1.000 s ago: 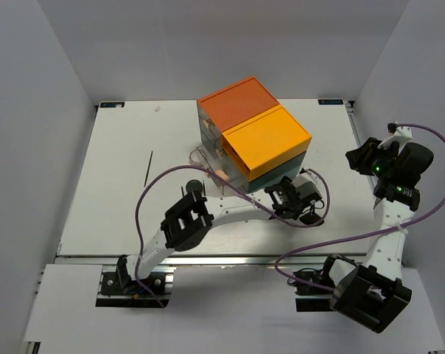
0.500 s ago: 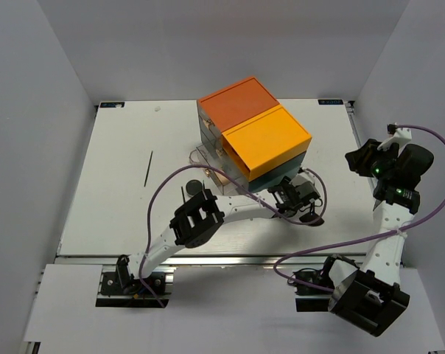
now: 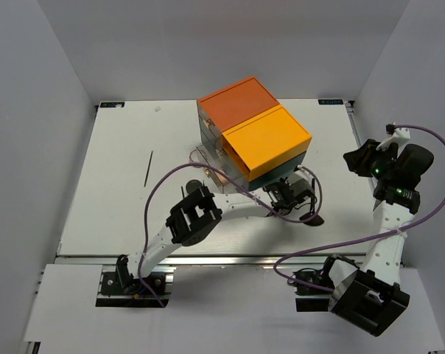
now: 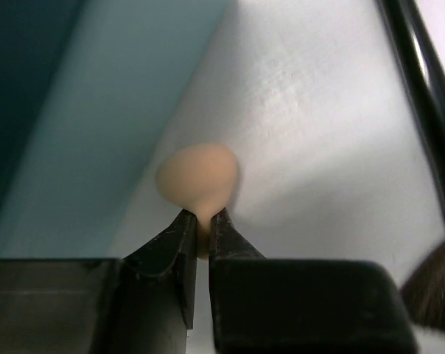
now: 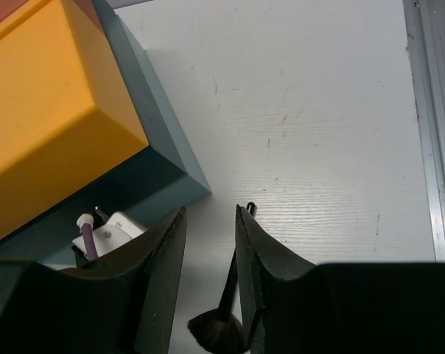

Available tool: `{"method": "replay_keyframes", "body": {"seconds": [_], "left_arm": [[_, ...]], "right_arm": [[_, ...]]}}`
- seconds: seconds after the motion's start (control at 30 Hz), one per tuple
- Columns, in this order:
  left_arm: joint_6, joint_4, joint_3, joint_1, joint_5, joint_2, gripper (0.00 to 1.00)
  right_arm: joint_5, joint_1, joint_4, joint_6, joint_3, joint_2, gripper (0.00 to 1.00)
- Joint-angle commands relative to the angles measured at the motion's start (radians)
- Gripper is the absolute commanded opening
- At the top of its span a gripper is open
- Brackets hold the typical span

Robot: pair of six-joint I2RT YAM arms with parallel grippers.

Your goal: Organize the makeup

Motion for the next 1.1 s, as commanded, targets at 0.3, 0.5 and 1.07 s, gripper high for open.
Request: {"method": "replay_keyframes", "body": {"seconds": [0.3,0.5,1.07], "left_arm": [[-0.084,0.034,-0.309,-0.054,0.201,-0.619,0.1],[-0.143,0.049,-0.355,-0.054,0.237,-0.81,0.09],[-0.386,0.005,-0.664,0.276,0.16,-1.093,0.14]], "right_arm": [[-0.507,-0.005,0.015,-0.159,0.037,-0.005,0.1],[-0.624,-0.004,0.063,-0.166,0.034,-0.022,0.02],[-0.518,0.168,-0.123,-0.439,0.003,-0.105,0.24]]}}
